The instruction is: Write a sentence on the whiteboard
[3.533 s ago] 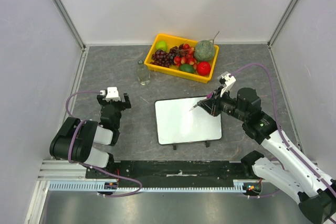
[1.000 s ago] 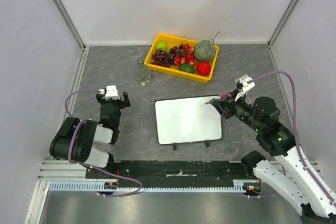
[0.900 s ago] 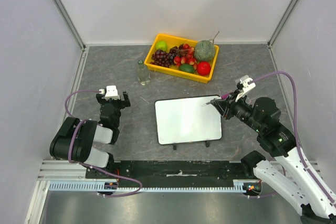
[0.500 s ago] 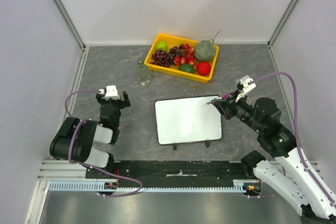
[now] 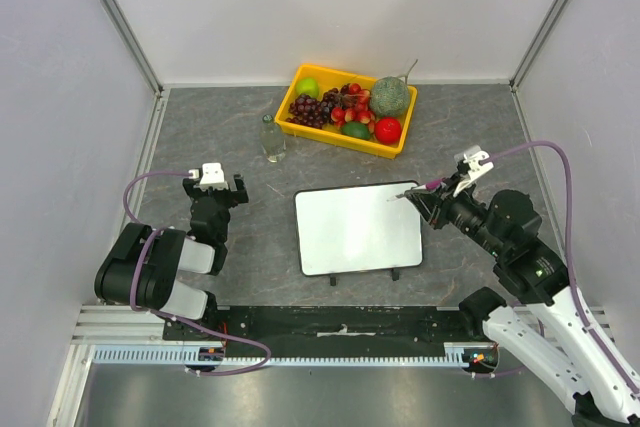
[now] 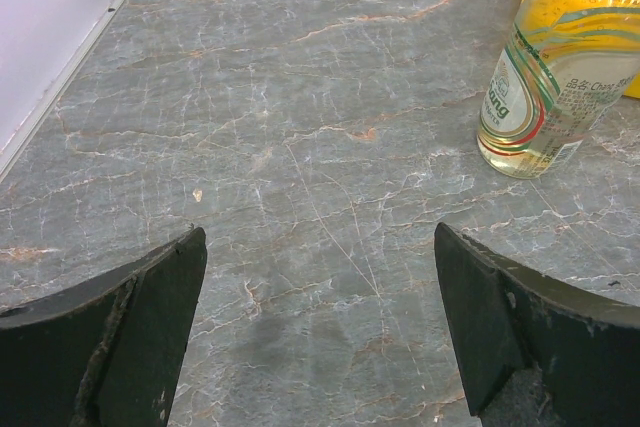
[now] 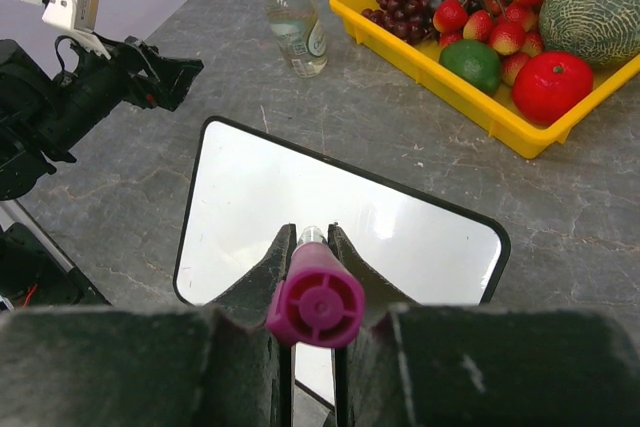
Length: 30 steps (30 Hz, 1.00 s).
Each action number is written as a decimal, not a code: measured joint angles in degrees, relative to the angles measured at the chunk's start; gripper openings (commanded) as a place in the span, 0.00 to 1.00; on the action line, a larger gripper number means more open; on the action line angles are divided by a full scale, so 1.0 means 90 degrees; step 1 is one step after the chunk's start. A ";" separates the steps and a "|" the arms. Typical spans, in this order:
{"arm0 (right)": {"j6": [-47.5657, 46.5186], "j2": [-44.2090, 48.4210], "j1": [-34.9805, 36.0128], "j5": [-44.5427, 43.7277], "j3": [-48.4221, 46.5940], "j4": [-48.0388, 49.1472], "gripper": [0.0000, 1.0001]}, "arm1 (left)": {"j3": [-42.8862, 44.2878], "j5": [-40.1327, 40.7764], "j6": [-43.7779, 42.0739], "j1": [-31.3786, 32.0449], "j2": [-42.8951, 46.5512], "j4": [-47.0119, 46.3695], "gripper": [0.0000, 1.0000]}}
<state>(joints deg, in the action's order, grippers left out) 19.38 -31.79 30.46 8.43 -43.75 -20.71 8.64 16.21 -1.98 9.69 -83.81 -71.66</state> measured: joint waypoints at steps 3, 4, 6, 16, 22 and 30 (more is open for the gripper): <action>0.0000 0.0092 0.0000 -0.0049 0.0000 -0.0010 0.00 | 0.0000 0.0000 0.0000 0.0000 0.0000 0.0000 1.00; -0.0002 0.0117 0.0000 -0.0066 0.0000 -0.0024 0.00 | 0.0000 0.0000 0.0002 0.0000 0.0000 0.0000 1.00; -0.0015 0.0165 0.0000 -0.0097 0.0000 -0.0073 0.00 | 0.0000 0.0000 0.0000 0.0000 0.0000 0.0000 1.00; -0.0114 0.0228 0.0000 -0.0197 0.0000 -0.0143 0.00 | 0.0000 0.0000 0.0002 0.0000 0.0000 0.0002 1.00; -0.0114 0.0240 0.0000 -0.0192 -0.0063 -0.0192 0.00 | 0.0005 0.0000 0.0002 -0.0005 0.0000 0.0002 1.00; -0.0112 0.0233 0.0000 -0.0189 -0.0075 -0.0257 0.00 | 0.0010 -0.0002 0.0000 -0.0005 0.0000 0.0002 1.00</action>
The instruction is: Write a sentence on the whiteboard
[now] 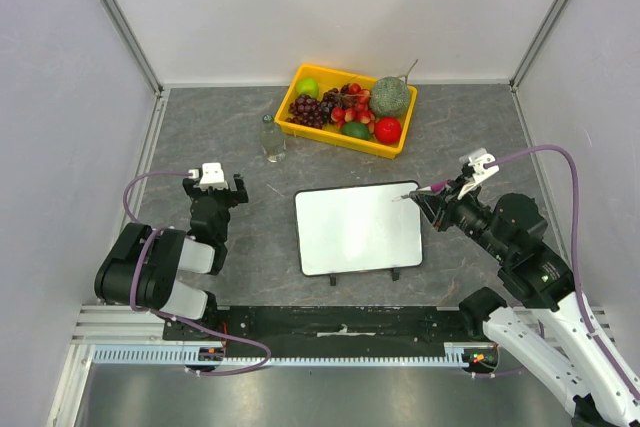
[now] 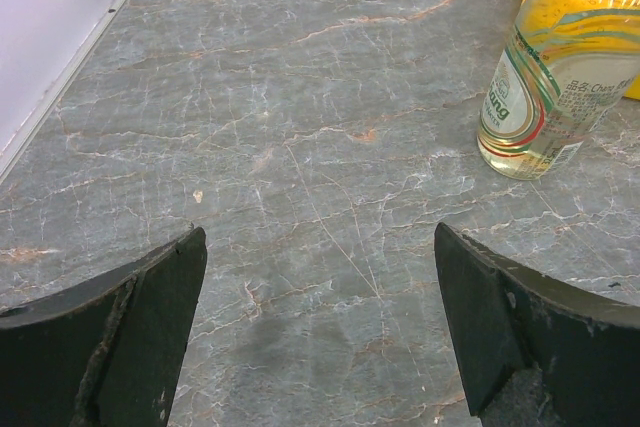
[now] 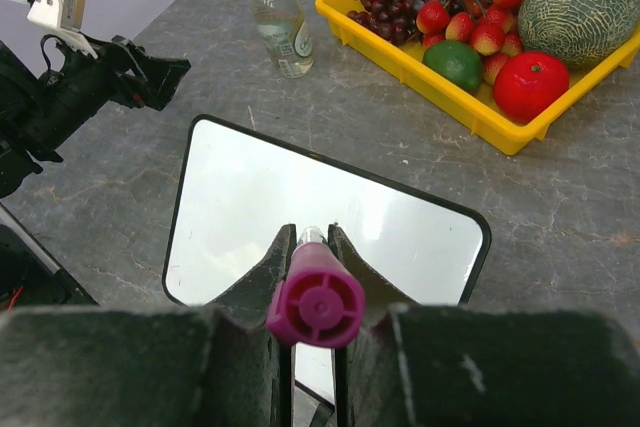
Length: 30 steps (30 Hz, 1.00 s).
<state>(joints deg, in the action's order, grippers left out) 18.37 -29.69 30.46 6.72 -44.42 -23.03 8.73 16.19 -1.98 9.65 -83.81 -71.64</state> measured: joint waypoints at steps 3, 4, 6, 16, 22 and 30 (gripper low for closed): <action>-0.0002 0.0002 0.0000 -0.0002 0.0000 -0.0017 0.00 | 0.0000 0.0000 0.0000 0.0000 0.0000 0.0000 1.00; -0.0002 0.0000 0.0000 -0.0002 0.0002 -0.0024 0.00 | 0.0000 0.0000 0.0002 0.0000 0.0000 0.0000 1.00; -0.0002 0.0000 0.0000 -0.0002 0.0000 -0.0027 0.00 | 0.0000 0.0000 0.0000 0.0000 0.0000 0.0002 1.00; -0.0024 -0.0041 0.0000 0.0000 0.0000 -0.0027 0.00 | 0.0000 0.0000 0.0002 -0.0015 0.0000 0.0002 1.00; -0.0029 -0.0046 0.0000 0.0000 0.0000 -0.0027 0.00 | 0.0000 0.0000 0.0002 -0.0022 0.0000 0.0007 1.00; -0.0017 -0.0284 0.0000 0.0136 0.0002 0.0066 0.00 | 0.0000 0.0000 0.0002 -0.0022 0.0000 0.0039 1.00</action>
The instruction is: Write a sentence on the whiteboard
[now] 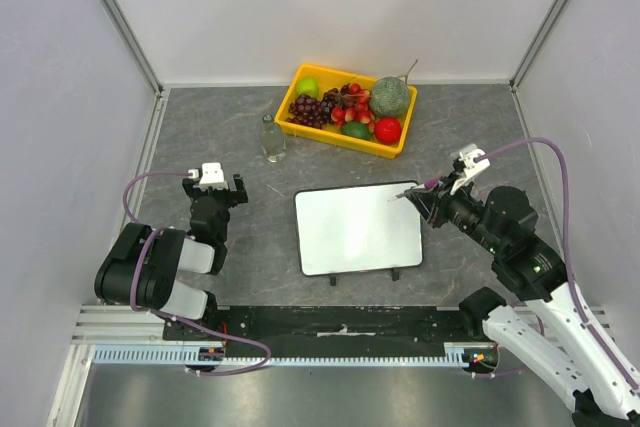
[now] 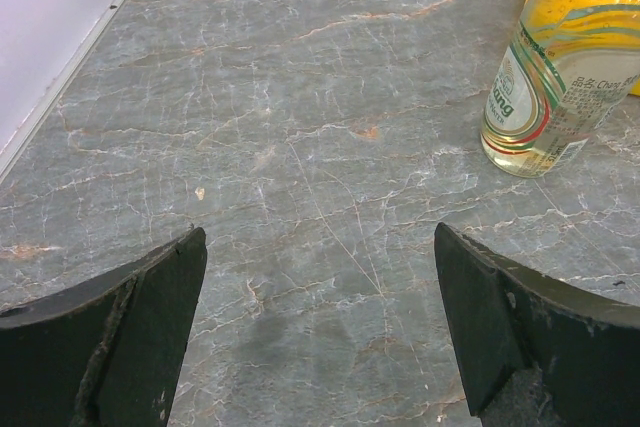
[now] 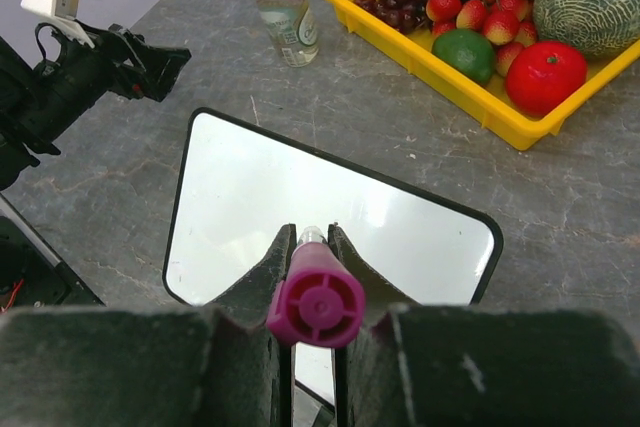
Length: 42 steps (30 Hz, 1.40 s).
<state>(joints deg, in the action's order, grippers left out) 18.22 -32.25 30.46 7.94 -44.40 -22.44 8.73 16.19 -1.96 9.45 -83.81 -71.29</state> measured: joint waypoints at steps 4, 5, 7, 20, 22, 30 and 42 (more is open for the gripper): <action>0.0044 -0.0313 0.0000 0.0136 0.0041 0.0311 0.00 | 0.0000 0.0000 0.0000 0.0000 0.0000 0.0002 1.00; 0.0075 -0.0427 0.0000 0.0175 0.0080 0.0440 0.00 | 0.0000 0.0000 0.0000 0.0000 0.0000 0.0005 1.00; 0.0146 -0.0629 0.0000 0.0289 0.0151 0.0648 0.00 | 0.0000 0.0000 0.0000 0.0000 0.0000 0.0005 1.00; 0.0539 -0.1778 0.0000 0.0906 0.0240 0.1831 0.00 | 0.0000 -0.0002 0.0000 -0.0002 0.0000 0.0015 1.00; 0.0578 -0.1819 0.0000 0.0935 0.0238 0.1889 0.00 | 0.0002 0.0027 0.0002 0.0000 0.0000 0.0032 1.00; 0.0595 -0.1841 0.0000 0.0971 0.0221 0.1960 0.00 | -0.0185 0.0109 0.0092 0.0083 0.1299 0.0884 1.00; 0.0525 -0.1982 0.0000 0.1025 0.0131 0.1938 0.00 | 0.2470 -0.1506 0.2555 0.0102 0.2803 0.6220 1.00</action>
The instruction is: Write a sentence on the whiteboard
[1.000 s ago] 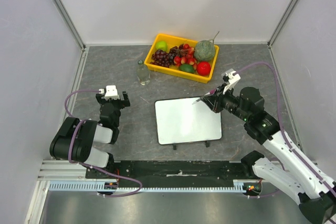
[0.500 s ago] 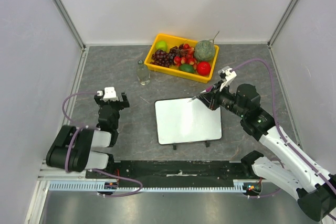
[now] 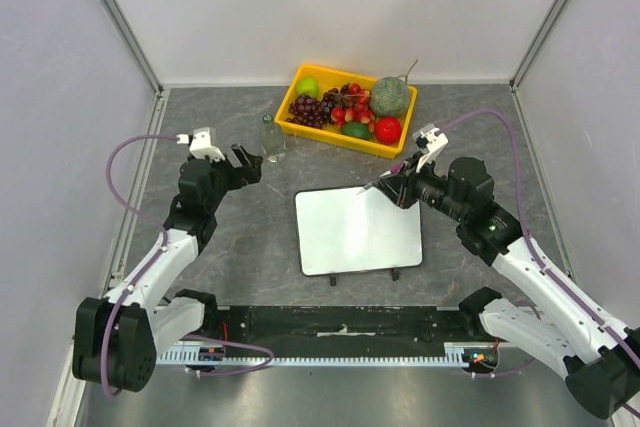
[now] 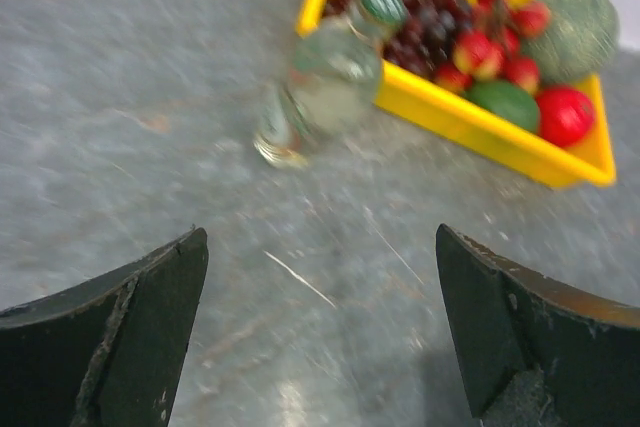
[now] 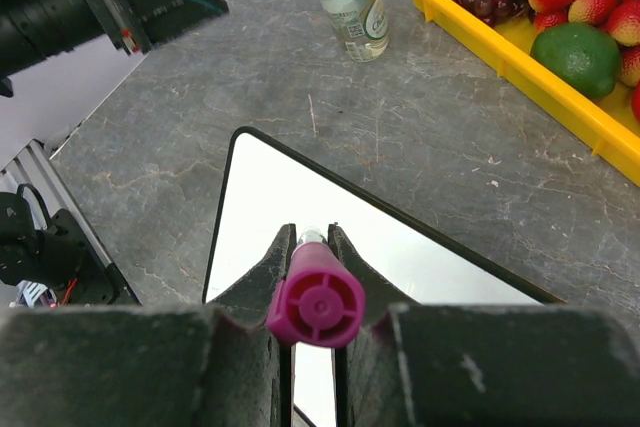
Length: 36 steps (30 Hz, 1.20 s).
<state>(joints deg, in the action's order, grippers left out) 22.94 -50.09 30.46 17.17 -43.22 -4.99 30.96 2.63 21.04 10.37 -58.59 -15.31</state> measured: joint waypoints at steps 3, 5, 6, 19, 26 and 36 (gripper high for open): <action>-0.0002 0.0024 0.0000 0.0097 0.0000 0.0032 0.00 | -0.0216 -0.0945 0.0318 0.0000 -0.0160 0.0012 1.00; 0.0005 0.0039 0.0000 0.0170 0.0032 0.0153 0.00 | -0.0369 -0.1617 0.0457 0.0000 -0.0367 -0.0114 0.99; 0.0019 0.0066 0.0000 0.0214 0.0092 0.0277 0.00 | -0.0447 -0.1965 0.0527 0.0000 -0.0505 -0.0236 0.99; 0.0238 -0.0146 0.0763 0.0073 0.0610 0.1326 0.00 | -0.1467 -0.5183 0.1698 -0.0002 -0.2458 -0.3429 0.86; 0.0236 -0.0272 0.1171 -0.0170 0.0610 0.1559 0.00 | -0.1732 -0.4928 0.1897 0.0000 -0.2023 -0.3762 0.91; 0.0238 -0.0403 0.1273 -0.0274 0.0610 0.1664 0.00 | -0.1637 -0.4330 0.1787 0.0000 -0.0782 -0.2924 0.92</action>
<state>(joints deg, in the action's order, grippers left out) 25.08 -53.71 41.91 14.70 -37.74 9.98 16.23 -36.34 37.12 10.37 -65.63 -41.63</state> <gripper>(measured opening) 0.195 0.924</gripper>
